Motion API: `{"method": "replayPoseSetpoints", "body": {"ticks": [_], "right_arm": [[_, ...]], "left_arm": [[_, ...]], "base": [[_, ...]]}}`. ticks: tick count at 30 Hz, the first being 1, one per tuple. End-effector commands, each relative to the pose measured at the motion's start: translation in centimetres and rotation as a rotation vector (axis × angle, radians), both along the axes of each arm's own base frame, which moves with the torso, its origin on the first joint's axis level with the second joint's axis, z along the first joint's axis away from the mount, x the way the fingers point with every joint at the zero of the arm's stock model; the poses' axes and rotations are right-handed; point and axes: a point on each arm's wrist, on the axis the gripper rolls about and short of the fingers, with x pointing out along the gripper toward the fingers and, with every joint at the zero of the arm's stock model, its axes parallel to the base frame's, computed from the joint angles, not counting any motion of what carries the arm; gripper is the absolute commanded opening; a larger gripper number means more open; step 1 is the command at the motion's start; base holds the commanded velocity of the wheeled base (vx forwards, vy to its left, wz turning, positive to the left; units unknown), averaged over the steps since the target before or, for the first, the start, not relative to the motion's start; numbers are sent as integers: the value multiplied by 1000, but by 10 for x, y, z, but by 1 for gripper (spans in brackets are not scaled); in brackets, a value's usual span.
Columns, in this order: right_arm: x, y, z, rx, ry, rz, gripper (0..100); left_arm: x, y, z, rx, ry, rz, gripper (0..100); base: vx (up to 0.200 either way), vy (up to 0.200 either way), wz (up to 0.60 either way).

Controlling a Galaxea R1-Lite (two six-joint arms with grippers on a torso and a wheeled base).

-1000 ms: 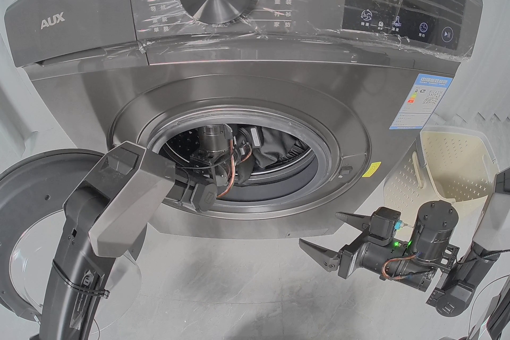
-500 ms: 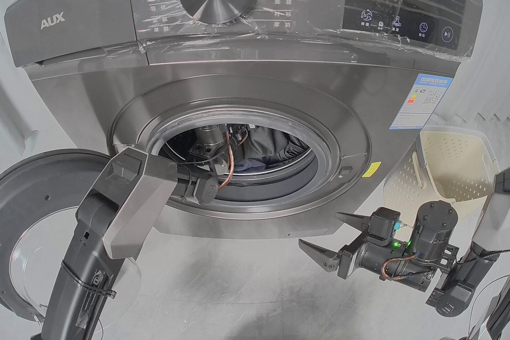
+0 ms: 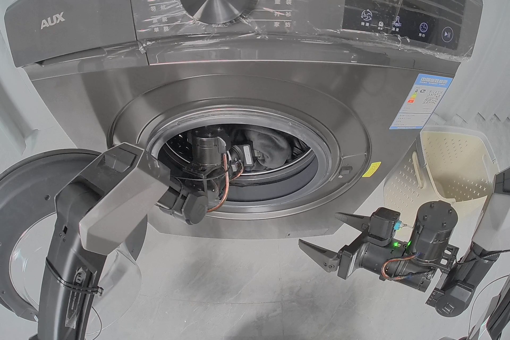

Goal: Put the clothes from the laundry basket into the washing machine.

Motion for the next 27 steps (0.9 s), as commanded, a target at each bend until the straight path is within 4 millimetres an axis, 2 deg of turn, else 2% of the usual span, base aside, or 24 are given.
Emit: {"method": "replayPoseSetpoints", "body": {"ticks": [1, 2, 6, 7, 9, 14, 19, 23, 27], "right_arm": [[0, 0, 0, 0, 0, 1, 100], [0, 0, 0, -1, 1, 1, 100], [0, 0, 0, 0, 0, 1, 100], [0, 0, 0, 0, 0, 1, 100], [0, 0, 0, -1, 1, 1, 100], [0, 0, 0, -1, 1, 1, 100], [0, 0, 0, 0, 0, 0, 100], [0, 0, 0, 0, 0, 1, 100], [0, 0, 0, 0, 0, 1, 100]], "left_arm": [[-32, 8, 24, 46, 24, -65, 100], [-33, 8, 24, 47, 27, -68, 100], [-65, 3, 19, 100, 84, -153, 100], [-65, 3, 19, 100, 84, -153, 100], [-85, -1, 21, 125, 104, -220, 100], [-102, -7, 30, 125, 95, -306, 100], [-91, -13, 47, 84, 14, -296, 100], [-70, -18, 36, 78, -7, -247, 100], [-58, -19, 23, 81, -1, -231, 100]], "base": [[0, 0, 0], [0, 0, 0], [0, 0, 0], [0, 0, 0], [0, 0, 0], [0, 0, 0], [0, 0, 0], [0, 0, 0], [0, 0, 0]]}}
